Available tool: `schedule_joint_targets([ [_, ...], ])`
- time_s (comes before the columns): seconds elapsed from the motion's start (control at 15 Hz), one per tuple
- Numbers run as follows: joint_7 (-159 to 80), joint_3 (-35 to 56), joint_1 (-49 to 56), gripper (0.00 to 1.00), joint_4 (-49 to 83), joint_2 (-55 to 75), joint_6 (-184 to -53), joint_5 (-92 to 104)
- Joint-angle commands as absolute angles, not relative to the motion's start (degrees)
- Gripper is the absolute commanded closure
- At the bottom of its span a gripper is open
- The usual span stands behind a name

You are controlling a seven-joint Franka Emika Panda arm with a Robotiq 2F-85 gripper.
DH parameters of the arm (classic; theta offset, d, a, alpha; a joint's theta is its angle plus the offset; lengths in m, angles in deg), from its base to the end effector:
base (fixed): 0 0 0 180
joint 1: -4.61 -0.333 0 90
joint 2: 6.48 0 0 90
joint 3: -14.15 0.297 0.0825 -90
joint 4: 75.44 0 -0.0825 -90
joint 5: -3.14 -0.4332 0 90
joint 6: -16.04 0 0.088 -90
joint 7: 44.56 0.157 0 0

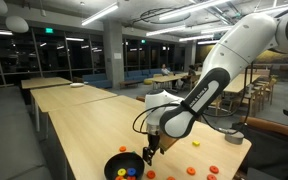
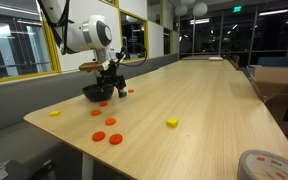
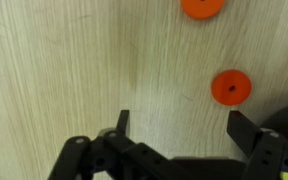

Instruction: Put the round yellow, orange, blue blocks and another orange block in the black bowl respectively

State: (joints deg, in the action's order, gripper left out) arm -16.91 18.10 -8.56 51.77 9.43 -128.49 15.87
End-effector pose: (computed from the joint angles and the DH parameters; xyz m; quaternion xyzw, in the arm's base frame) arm 0.5541 0.1683 0.1448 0.9983 -0.0036 0.0337 0.0468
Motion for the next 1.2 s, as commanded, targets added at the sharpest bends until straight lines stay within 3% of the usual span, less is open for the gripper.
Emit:
schedule_joint_targets([
  [0.0,-21.44,17.91,-8.40,0.00,53.18,8.62,-132.54,16.45],
  [0.4,-37.87,21.80,-3.90,0.00,56.72,8.51,-141.40,6.01],
  [1.13,-38.81,21.37,-6.47,0.00,49.57,9.92,-118.58,8.96],
])
